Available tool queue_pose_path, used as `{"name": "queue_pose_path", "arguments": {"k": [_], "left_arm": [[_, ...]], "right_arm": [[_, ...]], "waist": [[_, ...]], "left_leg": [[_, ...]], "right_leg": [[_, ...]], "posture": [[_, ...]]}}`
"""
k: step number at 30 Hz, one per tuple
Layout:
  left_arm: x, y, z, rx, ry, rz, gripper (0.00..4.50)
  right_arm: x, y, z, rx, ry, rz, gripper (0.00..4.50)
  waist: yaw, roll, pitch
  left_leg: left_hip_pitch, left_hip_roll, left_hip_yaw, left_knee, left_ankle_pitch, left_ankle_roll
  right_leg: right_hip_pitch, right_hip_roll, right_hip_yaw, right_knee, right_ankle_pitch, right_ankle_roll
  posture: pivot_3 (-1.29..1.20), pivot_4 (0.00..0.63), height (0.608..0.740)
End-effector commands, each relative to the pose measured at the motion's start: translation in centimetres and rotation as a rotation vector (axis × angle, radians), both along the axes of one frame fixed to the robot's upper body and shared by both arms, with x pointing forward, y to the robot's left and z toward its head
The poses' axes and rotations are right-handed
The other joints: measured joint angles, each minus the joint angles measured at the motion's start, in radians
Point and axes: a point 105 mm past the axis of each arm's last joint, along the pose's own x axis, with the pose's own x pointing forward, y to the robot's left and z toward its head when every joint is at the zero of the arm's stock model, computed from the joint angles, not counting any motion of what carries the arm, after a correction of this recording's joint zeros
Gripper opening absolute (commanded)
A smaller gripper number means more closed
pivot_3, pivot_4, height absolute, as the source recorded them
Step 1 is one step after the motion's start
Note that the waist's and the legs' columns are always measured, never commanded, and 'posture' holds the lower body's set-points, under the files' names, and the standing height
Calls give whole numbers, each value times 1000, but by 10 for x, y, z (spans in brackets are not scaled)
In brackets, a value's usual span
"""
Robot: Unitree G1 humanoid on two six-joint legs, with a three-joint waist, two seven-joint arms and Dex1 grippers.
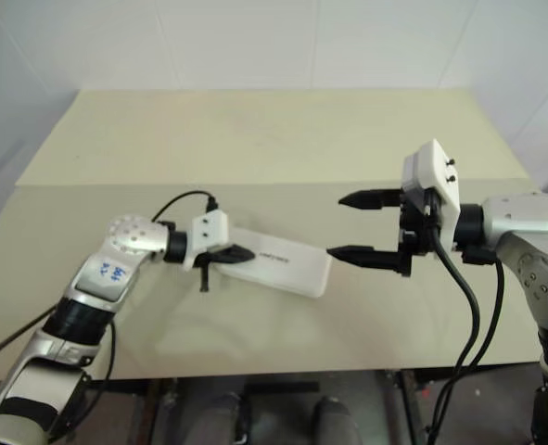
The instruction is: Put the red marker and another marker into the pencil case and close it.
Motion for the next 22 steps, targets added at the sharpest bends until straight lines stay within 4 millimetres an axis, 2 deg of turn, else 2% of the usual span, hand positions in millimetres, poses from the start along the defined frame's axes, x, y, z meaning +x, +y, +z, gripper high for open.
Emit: {"name": "queue_pose_path", "arguments": {"k": [1,4,6,7,10,13,14,15,21,22], "left_arm": [[-26,49,63,-114,-98,42,16],[-23,107,75,-89,-140,297,16],[-13,154,69,-51,-146,561,16],[-10,186,65,-48,-147,740,16],[-15,247,56,-88,-138,1068,16],[-26,273,49,-120,-149,1220,16],[-34,279,47,-132,-148,1249,391],[-41,285,44,-132,-142,1275,574],[-66,306,32,-107,-97,1347,2479],[-73,314,32,-111,-100,1386,2845]], "right_arm": [[5,-8,0,-16,-14,-12,4500],[18,-17,-3,-6,-6,-49,4500],[31,-23,-4,4,-8,-90,4500],[40,-27,-5,9,-10,-124,4500],[56,-42,-8,21,-13,-196,4500],[69,-60,-15,25,1,-272,4500],[72,-68,-19,14,9,-297,4500],[75,-74,-20,8,13,-313,4500],[84,-92,-24,-11,23,-346,4500],[87,-98,-24,-7,24,-374,4500]], "waist": [[-15,0,0],[-32,1,0],[-39,1,0],[-41,1,0],[-41,0,0],[-38,-3,1],[-38,-3,1],[-39,-3,1],[-43,-3,1],[-43,-3,1]], "left_leg": [[0,0,0,0,1,-2],[3,-1,0,-4,1,-3],[4,-1,1,-4,1,-3],[4,-1,2,-4,1,-2],[4,-1,2,-4,-1,1],[1,0,2,-6,-1,1],[1,0,2,-7,-1,0],[1,0,3,-8,0,0],[2,0,6,-12,1,-5],[2,0,7,-13,2,-6]], "right_leg": [[0,0,0,0,0,0],[0,-1,1,-1,0,-1],[1,-2,1,-3,0,-1],[1,-2,1,-2,0,-1],[0,-2,0,-2,0,-1],[-1,-3,-1,-1,-1,-1],[-1,-4,-1,-1,0,-1],[-1,-5,-1,-2,0,-1],[-4,-3,0,-7,-1,-1],[-5,-3,0,-7,-1,-1]], "posture": [[0,150,740],[0,150,740],[0,150,740],[0,150,740],[0,150,740],[0,150,740],[0,150,740],[0,150,740],[0,150,740],[0,150,740]]}}
